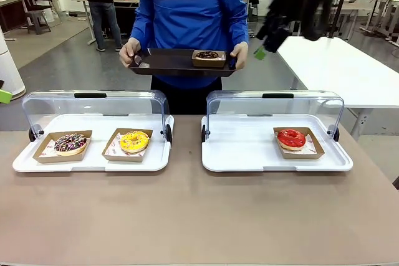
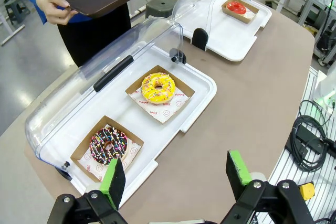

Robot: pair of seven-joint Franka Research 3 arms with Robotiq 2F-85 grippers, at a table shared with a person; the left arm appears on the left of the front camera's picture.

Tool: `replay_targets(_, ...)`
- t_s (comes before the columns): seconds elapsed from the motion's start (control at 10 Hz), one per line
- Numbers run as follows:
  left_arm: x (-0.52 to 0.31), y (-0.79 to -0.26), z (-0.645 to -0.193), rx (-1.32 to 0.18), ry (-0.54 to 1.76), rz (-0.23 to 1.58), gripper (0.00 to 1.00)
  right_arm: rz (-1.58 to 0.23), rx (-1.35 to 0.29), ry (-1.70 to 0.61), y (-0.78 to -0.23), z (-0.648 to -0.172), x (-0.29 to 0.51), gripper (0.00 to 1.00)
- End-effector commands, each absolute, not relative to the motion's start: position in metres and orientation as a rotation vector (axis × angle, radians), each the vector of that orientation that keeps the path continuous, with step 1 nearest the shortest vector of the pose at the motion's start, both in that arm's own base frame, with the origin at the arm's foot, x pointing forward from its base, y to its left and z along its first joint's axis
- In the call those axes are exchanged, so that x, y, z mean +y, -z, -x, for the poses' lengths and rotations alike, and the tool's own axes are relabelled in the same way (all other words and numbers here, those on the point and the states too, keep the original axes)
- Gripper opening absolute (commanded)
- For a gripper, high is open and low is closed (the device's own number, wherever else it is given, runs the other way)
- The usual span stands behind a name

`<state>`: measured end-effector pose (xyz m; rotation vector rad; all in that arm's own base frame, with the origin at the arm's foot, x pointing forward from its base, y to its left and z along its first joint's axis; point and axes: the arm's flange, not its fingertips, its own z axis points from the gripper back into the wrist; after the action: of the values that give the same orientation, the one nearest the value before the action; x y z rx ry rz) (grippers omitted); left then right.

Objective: Provide the desired donut to the person.
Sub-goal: Pick up and lift the Paper togo box containing the Donut pointed at by the person.

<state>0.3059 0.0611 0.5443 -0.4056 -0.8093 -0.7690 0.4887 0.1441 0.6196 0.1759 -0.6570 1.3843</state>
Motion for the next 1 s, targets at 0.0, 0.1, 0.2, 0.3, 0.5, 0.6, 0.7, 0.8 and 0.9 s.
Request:
replay_targets(0.0,0.062,-0.544,-0.307,-0.813,0.764,0.415,1.00,-0.261,-0.757,-1.302,-0.595,-0.434,0.106,1.00)
replay_targets(0.1,0.062,-0.544,-0.307,-0.813,0.764,0.415,1.00,-0.297,-0.797,-1.273,-0.589,-0.414,0.089,1.00)
replay_targets(0.2,0.062,-0.544,-0.307,-0.813,0.764,0.415,1.00,-0.363,-0.832,-1.299,-0.582,-0.396,0.073,1.00)
replay_targets(0.3,0.062,-0.544,-0.307,-0.813,0.764,0.415,1.00,-0.357,-0.860,-1.254,-0.574,-0.382,0.061,1.00)
replay_targets(0.5,0.062,-0.544,-0.307,-0.813,0.764,0.415,1.00,-0.372,-0.871,-1.215,-0.561,-0.363,0.036,1.00)
replay_targets(0.6,0.062,-0.544,-0.307,-0.813,0.764,0.415,1.00,-0.371,-0.873,-1.201,-0.557,-0.357,0.027,1.00)
replay_targets(0.7,0.062,-0.544,-0.307,-0.813,0.764,0.415,1.00,-0.359,-0.887,-1.180,-0.554,-0.353,0.020,1.00)
replay_targets(0.8,0.062,-0.544,-0.307,-0.813,0.764,0.415,1.00,-0.358,-0.905,-1.165,-0.551,-0.346,0.013,1.00)
replay_targets(0.9,0.062,-0.544,-0.307,-0.813,0.764,0.415,1.00,-0.352,-0.915,-1.152,-0.548,-0.341,0.010,1.00)
